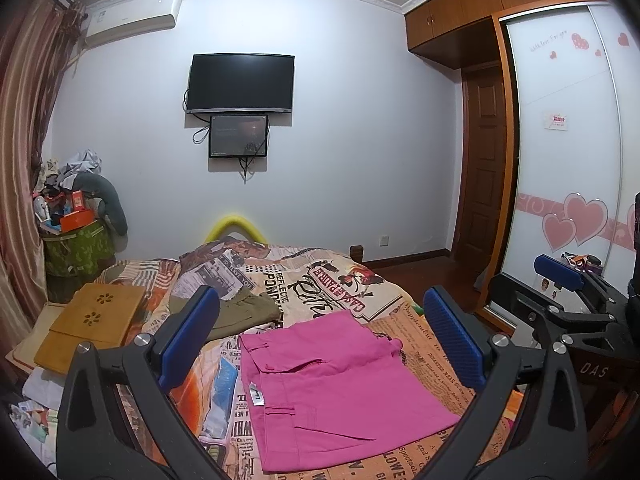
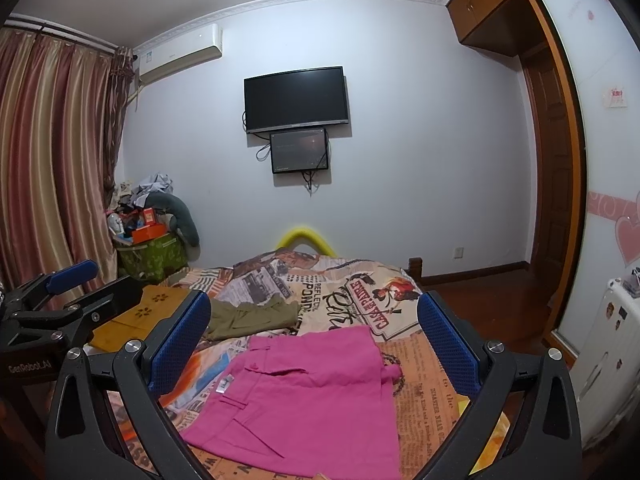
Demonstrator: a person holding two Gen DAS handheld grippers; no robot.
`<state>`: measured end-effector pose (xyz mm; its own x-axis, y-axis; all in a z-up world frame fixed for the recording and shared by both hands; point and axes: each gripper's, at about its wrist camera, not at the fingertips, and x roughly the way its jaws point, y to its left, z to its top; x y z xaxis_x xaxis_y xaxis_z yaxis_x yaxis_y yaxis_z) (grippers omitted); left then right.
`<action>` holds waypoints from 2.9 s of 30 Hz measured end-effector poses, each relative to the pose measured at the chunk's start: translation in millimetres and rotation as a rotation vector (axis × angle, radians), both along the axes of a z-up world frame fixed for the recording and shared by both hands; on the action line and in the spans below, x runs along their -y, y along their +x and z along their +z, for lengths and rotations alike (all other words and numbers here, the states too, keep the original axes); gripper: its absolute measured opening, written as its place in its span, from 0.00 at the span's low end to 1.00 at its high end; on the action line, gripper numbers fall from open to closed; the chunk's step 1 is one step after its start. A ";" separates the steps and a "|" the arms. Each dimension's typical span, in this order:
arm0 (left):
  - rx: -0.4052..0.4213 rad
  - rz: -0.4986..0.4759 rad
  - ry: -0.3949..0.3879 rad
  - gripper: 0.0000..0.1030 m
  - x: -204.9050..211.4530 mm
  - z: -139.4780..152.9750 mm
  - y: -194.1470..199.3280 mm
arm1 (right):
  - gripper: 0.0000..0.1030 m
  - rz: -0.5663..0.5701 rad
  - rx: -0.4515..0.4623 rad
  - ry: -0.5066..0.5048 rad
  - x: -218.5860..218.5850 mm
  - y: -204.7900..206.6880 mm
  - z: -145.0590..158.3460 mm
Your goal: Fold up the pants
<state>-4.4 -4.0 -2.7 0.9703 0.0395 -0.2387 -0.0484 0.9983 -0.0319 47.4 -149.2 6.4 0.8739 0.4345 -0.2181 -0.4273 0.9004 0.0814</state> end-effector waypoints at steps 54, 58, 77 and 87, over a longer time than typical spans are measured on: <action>-0.034 0.025 -0.025 1.00 -10.9 -4.2 16.6 | 1.00 0.001 -0.027 -0.002 -4.3 7.6 -2.2; -0.083 0.040 -0.032 1.00 -16.6 -16.4 33.6 | 1.00 -0.004 -0.064 0.000 -2.8 18.5 -11.1; -0.438 0.122 -0.088 1.00 -86.7 -125.5 173.5 | 1.00 -0.141 -0.312 -0.181 15.4 128.3 -97.1; -0.551 0.118 -0.053 1.00 -103.8 -172.8 233.2 | 0.99 -0.092 -0.426 -0.236 9.1 178.4 -135.8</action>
<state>228.8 99.8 -175.6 0.6917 0.1138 -0.7132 -0.1831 0.9829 -0.0208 225.8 -158.3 -129.4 0.7178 0.2551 -0.6478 -0.3182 0.9478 0.0207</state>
